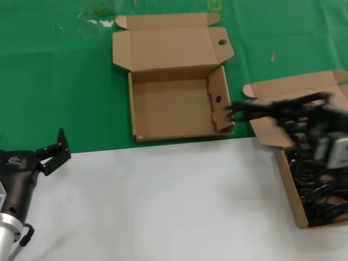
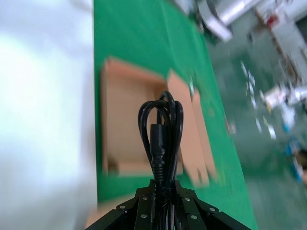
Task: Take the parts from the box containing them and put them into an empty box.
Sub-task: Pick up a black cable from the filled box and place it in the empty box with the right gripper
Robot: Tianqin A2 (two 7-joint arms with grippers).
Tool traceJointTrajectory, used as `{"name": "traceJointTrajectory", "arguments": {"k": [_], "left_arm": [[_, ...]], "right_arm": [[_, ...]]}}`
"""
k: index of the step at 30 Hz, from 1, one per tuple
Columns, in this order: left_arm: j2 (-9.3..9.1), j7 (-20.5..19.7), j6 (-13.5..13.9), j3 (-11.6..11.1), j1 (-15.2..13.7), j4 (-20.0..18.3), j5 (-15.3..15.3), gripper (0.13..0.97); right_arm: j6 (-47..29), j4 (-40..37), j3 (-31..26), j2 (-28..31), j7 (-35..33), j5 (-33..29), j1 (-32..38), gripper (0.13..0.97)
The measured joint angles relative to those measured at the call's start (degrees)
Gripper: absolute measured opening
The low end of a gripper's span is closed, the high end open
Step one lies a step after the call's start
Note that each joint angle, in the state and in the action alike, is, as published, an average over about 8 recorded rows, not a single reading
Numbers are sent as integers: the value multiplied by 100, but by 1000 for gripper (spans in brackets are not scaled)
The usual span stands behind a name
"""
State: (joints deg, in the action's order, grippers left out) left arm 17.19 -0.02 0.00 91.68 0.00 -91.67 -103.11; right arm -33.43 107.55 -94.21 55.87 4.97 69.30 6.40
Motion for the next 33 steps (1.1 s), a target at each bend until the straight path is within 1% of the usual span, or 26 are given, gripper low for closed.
{"name": "traceJointTrajectory", "arguments": {"k": [3, 7, 12, 16, 20, 24, 28, 33], "left_arm": [[0, 0, 0, 0, 0, 0, 0, 966], [0, 0, 0, 0, 0, 0, 0, 966], [0, 0, 0, 0, 0, 0, 0, 966], [0, 0, 0, 0, 0, 0, 0, 966], [0, 0, 0, 0, 0, 0, 0, 966], [0, 0, 0, 0, 0, 0, 0, 966], [0, 0, 0, 0, 0, 0, 0, 966], [0, 0, 0, 0, 0, 0, 0, 966]], "right_arm": [[-157, 61, -412, -480, -108, -336, 467, 201], [-282, -161, -992, -1198, -427, -771, 1139, 201], [-197, -810, -1586, -2033, -974, -1172, 1848, 201], [17, -1444, -1903, -2522, -1444, -1308, 2242, 201], [217, -1974, -2079, -2785, -1827, -1285, 2473, 201], [352, -2351, -2173, -2891, -2119, -1177, 2594, 201], [406, -2539, -2210, -2917, -2267, -1087, 2638, 201], [412, -2585, -2216, -2920, -2295, -1061, 2645, 204]]}}
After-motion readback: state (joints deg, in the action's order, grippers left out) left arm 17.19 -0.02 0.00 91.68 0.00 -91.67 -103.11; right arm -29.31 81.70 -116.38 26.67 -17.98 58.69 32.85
